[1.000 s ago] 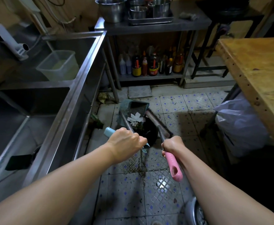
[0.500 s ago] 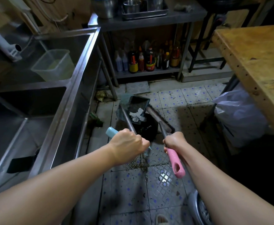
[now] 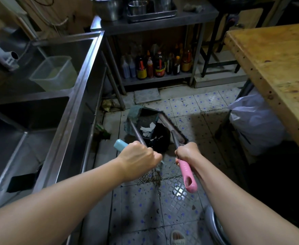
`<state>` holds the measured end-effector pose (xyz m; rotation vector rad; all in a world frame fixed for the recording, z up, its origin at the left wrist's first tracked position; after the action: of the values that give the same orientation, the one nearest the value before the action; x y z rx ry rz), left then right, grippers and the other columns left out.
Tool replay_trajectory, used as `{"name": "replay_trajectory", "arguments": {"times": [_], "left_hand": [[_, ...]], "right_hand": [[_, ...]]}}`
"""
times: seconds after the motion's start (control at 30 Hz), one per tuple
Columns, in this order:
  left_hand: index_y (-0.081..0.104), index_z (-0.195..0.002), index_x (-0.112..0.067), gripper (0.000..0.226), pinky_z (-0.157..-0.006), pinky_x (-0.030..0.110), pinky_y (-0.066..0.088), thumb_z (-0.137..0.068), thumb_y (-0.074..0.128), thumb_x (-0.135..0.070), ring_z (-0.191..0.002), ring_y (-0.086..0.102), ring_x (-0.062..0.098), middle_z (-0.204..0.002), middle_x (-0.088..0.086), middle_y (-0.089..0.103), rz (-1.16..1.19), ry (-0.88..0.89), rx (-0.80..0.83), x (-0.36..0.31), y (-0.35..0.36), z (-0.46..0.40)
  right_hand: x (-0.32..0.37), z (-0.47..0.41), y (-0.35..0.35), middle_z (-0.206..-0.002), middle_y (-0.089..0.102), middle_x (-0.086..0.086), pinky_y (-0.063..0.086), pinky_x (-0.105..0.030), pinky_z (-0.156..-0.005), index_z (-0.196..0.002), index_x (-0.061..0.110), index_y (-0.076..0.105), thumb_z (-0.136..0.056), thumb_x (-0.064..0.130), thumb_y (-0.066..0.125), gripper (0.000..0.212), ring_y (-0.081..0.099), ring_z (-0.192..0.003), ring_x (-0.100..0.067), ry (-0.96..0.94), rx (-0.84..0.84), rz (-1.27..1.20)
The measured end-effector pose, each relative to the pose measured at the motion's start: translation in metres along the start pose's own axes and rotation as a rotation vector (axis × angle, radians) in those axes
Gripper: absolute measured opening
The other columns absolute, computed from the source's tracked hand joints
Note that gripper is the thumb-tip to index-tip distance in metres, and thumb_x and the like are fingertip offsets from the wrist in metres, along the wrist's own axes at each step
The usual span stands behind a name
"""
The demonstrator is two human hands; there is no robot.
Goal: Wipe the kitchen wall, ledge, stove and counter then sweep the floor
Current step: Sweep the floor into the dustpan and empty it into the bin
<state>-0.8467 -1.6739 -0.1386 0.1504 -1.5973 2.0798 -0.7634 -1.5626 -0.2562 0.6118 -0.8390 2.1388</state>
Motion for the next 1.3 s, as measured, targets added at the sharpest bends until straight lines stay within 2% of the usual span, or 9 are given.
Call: {"name": "replay_trajectory", "arguments": {"times": [0.07, 0.17, 0.33, 0.37, 0.47, 0.53, 0.6, 0.73, 1.3], "left_hand": [[0.057, -0.093, -0.014, 0.031, -0.05, 0.026, 0.03, -0.08, 0.032, -0.001, -0.063, 0.067, 0.022, -0.076, 0.0, 0.066, -0.036, 0.001, -0.018, 0.0, -0.004, 0.001], [0.053, -0.102, -0.011, 0.032, -0.058, 0.03, 0.036, -0.087, 0.027, 0.0, -0.082, 0.068, 0.029, -0.092, 0.007, 0.066, 0.029, -0.021, -0.031, -0.002, -0.009, -0.011], [0.048, -0.107, -0.009, 0.023, -0.066, 0.033, 0.041, -0.093, 0.031, -0.002, -0.094, 0.065, 0.031, -0.105, 0.01, 0.064, 0.02, -0.035, -0.013, 0.002, -0.009, -0.017], [0.048, -0.107, -0.009, 0.023, -0.066, 0.033, 0.04, -0.093, 0.031, -0.002, -0.093, 0.065, 0.032, -0.105, 0.01, 0.064, 0.014, -0.036, -0.012, 0.003, -0.011, -0.018], [0.048, -0.106, -0.01, 0.022, -0.065, 0.033, 0.039, -0.093, 0.032, -0.002, -0.093, 0.065, 0.032, -0.105, 0.01, 0.064, 0.026, -0.028, 0.01, 0.004, -0.013, -0.016], [0.048, -0.105, -0.01, 0.022, -0.063, 0.032, 0.038, -0.092, 0.032, -0.003, -0.092, 0.066, 0.032, -0.103, 0.01, 0.065, 0.028, -0.033, -0.001, 0.009, -0.016, -0.01], [0.048, -0.105, -0.011, 0.023, -0.061, 0.031, 0.037, -0.092, 0.032, -0.003, -0.09, 0.066, 0.031, -0.101, 0.009, 0.066, 0.028, -0.057, -0.006, 0.011, -0.014, -0.005], [0.047, -0.108, -0.01, 0.022, -0.064, 0.033, 0.038, -0.093, 0.032, -0.004, -0.094, 0.065, 0.032, -0.106, 0.01, 0.064, 0.053, -0.064, 0.028, 0.007, -0.012, -0.012], [0.046, -0.111, -0.015, 0.027, -0.06, 0.03, 0.031, -0.092, 0.031, -0.003, -0.085, 0.064, 0.029, -0.098, 0.004, 0.063, 0.095, -0.281, -0.068, 0.047, -0.042, 0.009]], "right_hand": [[0.002, 0.001, 0.003, -0.077, 0.063, -0.019, 0.044, -0.023, -0.036, -0.102, -0.006, 0.059, -0.081, -0.001, 0.053, 0.022, 0.057, -0.039, -0.024, 0.001, 0.009, 0.006], [0.003, -0.003, 0.006, -0.087, 0.069, -0.023, 0.058, -0.038, -0.057, -0.1, -0.005, 0.061, -0.076, 0.005, 0.058, 0.026, 0.068, -0.067, -0.033, -0.008, -0.021, 0.04], [0.002, -0.008, 0.009, -0.09, 0.067, -0.022, 0.058, -0.043, -0.074, -0.104, -0.006, 0.061, -0.07, 0.008, 0.06, 0.037, 0.068, -0.082, -0.036, -0.028, -0.015, 0.059], [0.002, -0.008, 0.008, -0.09, 0.065, -0.021, 0.058, -0.042, -0.074, -0.106, -0.007, 0.06, -0.069, 0.009, 0.06, 0.04, 0.067, -0.08, -0.034, -0.022, -0.009, 0.055], [0.003, 0.001, 0.006, -0.079, 0.063, -0.02, 0.051, -0.03, -0.047, -0.105, -0.008, 0.06, -0.077, 0.002, 0.056, 0.03, 0.06, -0.051, -0.027, -0.013, 0.014, 0.035], [0.001, 0.005, 0.003, -0.063, 0.058, -0.016, 0.044, -0.024, -0.038, -0.103, -0.009, 0.059, -0.081, -0.002, 0.053, 0.025, 0.054, -0.036, -0.023, -0.004, 0.019, 0.012], [0.0, 0.005, 0.004, -0.058, 0.056, -0.015, 0.042, -0.023, -0.037, -0.103, -0.009, 0.059, -0.082, -0.002, 0.052, 0.024, 0.053, -0.032, -0.021, -0.008, 0.019, 0.01], [0.003, 0.003, 0.005, -0.072, 0.059, -0.019, 0.041, -0.021, -0.035, -0.107, -0.009, 0.057, -0.083, -0.001, 0.053, 0.026, 0.053, -0.036, -0.022, -0.016, 0.04, 0.006], [0.024, 0.02, -0.008, -0.057, 0.052, -0.015, 0.038, -0.018, -0.033, -0.111, -0.011, 0.055, -0.084, -0.004, 0.044, 0.03, 0.044, -0.023, -0.016, -0.034, 0.098, 0.005]]}}
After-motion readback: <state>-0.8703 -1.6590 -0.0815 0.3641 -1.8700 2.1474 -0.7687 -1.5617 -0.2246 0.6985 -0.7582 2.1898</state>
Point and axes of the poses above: each hand's wrist, its own z-axis away from the middle knuckle, its own y-axis out of the palm, x = y × z, the point moved 7 cm from there along -z, towards the middle knuckle
